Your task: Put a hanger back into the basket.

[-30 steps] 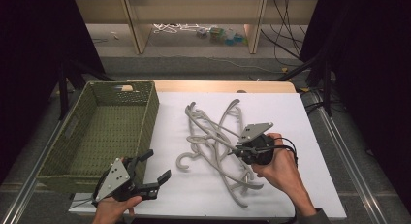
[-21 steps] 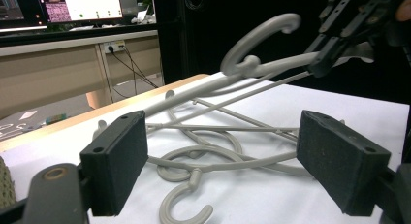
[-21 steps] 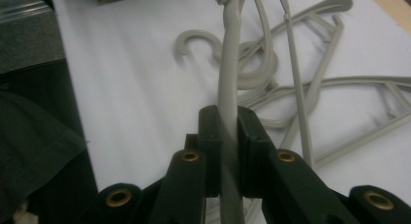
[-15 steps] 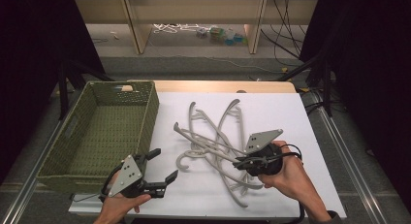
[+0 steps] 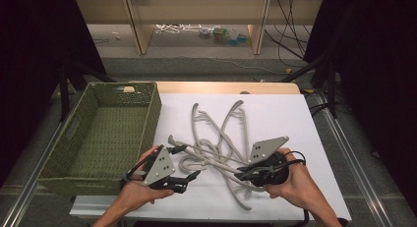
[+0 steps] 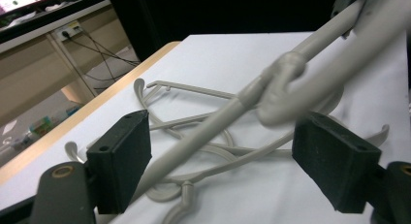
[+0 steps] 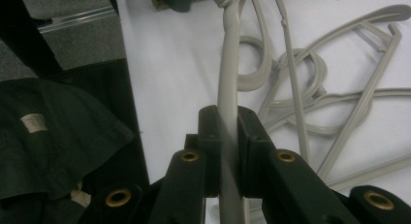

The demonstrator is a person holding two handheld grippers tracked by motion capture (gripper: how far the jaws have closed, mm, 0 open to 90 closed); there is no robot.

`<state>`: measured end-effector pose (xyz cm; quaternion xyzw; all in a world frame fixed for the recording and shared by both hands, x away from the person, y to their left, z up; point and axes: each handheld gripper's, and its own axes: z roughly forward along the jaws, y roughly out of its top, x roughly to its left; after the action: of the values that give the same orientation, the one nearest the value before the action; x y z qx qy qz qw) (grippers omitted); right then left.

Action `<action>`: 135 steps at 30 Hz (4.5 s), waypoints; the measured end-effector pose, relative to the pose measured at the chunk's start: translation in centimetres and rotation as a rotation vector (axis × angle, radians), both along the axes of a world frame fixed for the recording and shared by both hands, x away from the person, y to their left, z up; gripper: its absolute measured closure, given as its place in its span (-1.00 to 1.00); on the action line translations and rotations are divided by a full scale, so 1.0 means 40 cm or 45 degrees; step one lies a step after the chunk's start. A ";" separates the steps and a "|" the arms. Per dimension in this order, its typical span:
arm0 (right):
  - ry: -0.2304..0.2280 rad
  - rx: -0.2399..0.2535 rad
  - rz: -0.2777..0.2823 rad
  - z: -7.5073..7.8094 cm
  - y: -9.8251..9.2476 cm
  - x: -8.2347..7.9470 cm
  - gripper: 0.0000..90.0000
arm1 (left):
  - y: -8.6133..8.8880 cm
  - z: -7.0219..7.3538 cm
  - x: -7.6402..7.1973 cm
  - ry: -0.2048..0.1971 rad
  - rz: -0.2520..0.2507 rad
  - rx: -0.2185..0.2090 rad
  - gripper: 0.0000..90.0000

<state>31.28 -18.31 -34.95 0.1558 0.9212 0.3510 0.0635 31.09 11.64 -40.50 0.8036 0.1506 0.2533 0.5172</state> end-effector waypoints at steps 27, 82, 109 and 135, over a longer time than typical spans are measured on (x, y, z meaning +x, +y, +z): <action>0.078 0.095 0.182 0.003 -0.019 -0.001 0.82 | -0.027 0.017 0.036 0.064 -0.379 0.249 0.62; -0.174 0.276 -0.276 -0.005 -0.051 -0.042 -0.40 | 0.300 0.332 0.126 0.543 0.309 -0.070 0.76; -0.161 0.275 -0.292 -0.058 -0.040 -0.043 -0.62 | 0.579 0.251 0.243 0.481 0.693 0.004 0.76; -0.149 0.277 -0.295 -0.064 -0.040 -0.041 -0.61 | 0.611 0.137 0.300 0.604 0.669 0.230 0.75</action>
<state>29.63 -19.90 -37.49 0.2462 0.8484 0.4473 0.1398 43.08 36.09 -35.02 0.8164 0.4445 0.1963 0.3121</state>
